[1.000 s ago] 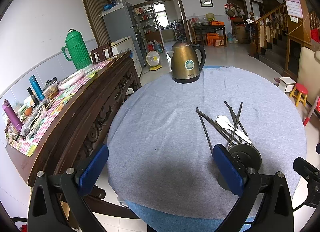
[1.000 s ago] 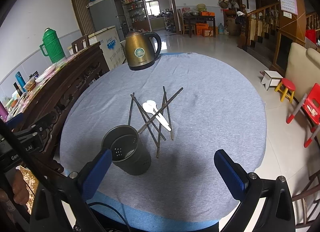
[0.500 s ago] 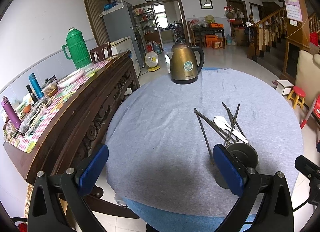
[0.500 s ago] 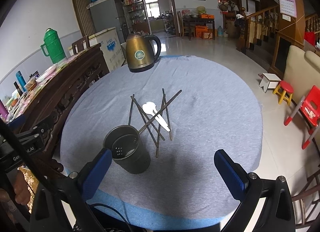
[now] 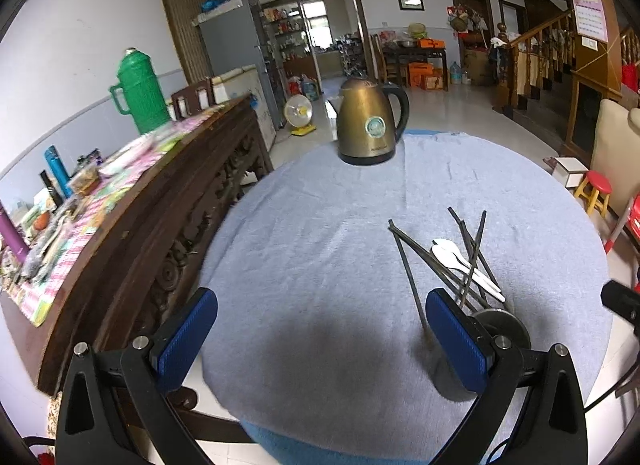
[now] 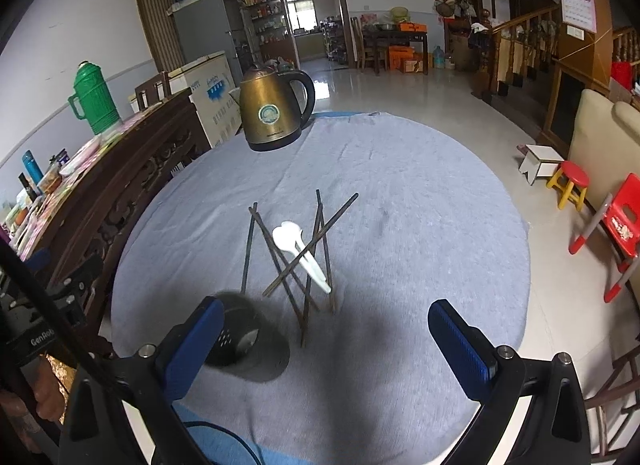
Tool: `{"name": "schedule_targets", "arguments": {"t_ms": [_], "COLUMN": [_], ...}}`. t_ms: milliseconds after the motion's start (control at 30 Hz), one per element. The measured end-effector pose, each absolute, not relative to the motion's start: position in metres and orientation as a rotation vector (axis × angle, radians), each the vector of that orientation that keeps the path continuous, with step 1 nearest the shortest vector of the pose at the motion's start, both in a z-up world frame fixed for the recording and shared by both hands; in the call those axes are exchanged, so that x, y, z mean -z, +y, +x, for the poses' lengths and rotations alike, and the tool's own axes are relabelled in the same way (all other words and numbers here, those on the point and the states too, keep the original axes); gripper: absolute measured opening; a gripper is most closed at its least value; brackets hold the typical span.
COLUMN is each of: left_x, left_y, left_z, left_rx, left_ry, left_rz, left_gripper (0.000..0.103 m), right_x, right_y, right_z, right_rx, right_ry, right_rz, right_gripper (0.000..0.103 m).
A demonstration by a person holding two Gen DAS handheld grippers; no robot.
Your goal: Organize utensils
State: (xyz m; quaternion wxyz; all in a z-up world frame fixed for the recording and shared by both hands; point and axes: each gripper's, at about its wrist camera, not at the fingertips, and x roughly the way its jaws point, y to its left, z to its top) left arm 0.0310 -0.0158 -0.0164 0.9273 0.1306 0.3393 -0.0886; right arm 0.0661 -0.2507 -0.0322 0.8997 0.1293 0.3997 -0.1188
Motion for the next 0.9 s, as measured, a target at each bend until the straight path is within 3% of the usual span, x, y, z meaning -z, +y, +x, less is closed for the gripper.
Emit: {"name": "schedule_targets", "arguments": {"t_ms": [233, 367, 567, 633, 900], "left_x": [0.052, 0.078, 0.119, 0.132, 0.164], "left_y": [-0.017, -0.017, -0.044, -0.054, -0.093], "left_z": [0.114, 0.167, 0.221, 0.232, 0.256], "left_rx": [0.266, 0.288, 0.416, 0.443, 0.430], "left_ry": [0.896, 1.014, 1.211, 1.255, 1.318], "left_rz": [0.162, 0.076, -0.020, -0.027, 0.034], "left_gripper": [0.103, 0.101, 0.060, 0.052, 0.051], "right_x": [0.060, 0.100, 0.157, 0.173, 0.190], "right_y": [-0.301, -0.337, -0.365, -0.369, -0.374], "right_z": [0.138, 0.203, 0.274, 0.288, 0.296], "right_rx": [0.202, 0.122, 0.086, 0.054, 0.046], "right_ry": [0.906, 0.997, 1.084, 1.106, 1.128], "right_rz": [0.362, 0.519, 0.696, 0.757, 0.785], "right_gripper": [0.101, 0.076, 0.048, 0.043, 0.043]}}
